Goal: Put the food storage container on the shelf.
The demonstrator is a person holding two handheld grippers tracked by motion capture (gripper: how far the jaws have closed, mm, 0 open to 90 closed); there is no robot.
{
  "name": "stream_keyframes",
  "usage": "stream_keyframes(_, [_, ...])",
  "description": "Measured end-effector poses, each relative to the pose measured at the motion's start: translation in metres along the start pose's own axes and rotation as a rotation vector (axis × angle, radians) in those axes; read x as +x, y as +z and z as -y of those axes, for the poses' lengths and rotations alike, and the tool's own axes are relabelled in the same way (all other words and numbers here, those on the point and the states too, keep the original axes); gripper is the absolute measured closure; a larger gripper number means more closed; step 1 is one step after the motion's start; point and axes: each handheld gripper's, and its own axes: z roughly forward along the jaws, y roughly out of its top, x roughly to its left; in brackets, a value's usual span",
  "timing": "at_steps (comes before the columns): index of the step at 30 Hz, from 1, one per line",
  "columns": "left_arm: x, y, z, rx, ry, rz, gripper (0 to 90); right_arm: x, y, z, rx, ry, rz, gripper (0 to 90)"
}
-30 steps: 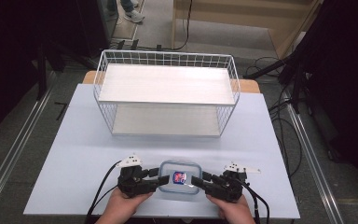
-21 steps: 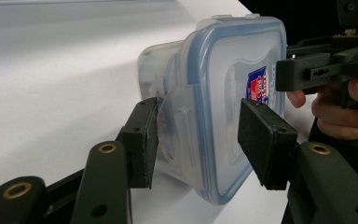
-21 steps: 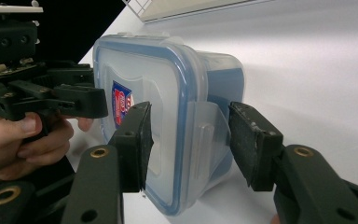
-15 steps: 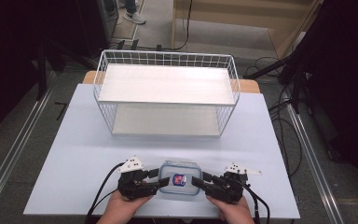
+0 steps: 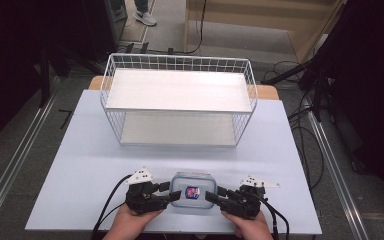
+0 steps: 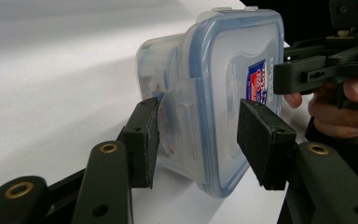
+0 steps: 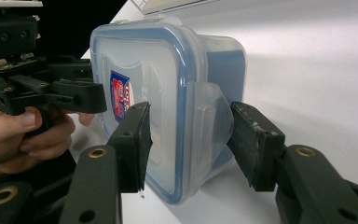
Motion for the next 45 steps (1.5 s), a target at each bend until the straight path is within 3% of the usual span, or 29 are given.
stream_keyframes(7, [-0.003,0.001,0.0,-0.011,0.016,-0.02,50.5,0.002,-0.001,-0.002,-0.009,-0.038,0.013,50.9])
stream_keyframes(12, [-0.005,-0.001,-0.001,-0.054,0.047,-0.025,50.5,0.004,-0.004,-0.005,-0.031,-0.067,0.019,50.8])
stream_keyframes(18, [-0.013,-0.005,-0.005,-0.1,0.088,-0.035,50.5,0.013,-0.01,-0.01,-0.082,-0.14,0.031,50.5])
stream_keyframes(29, [-0.027,-0.017,-0.021,-0.187,0.172,-0.068,50.5,0.027,-0.02,-0.024,-0.174,-0.224,0.036,50.0])
stream_keyframes(32, [-0.028,-0.02,-0.026,-0.2,0.191,-0.073,50.4,0.033,-0.022,-0.032,-0.202,-0.261,0.041,50.0])
stream_keyframes(45, [-0.033,-0.034,-0.054,-0.298,0.281,-0.091,50.4,0.048,-0.027,-0.058,-0.295,-0.336,0.04,49.6])
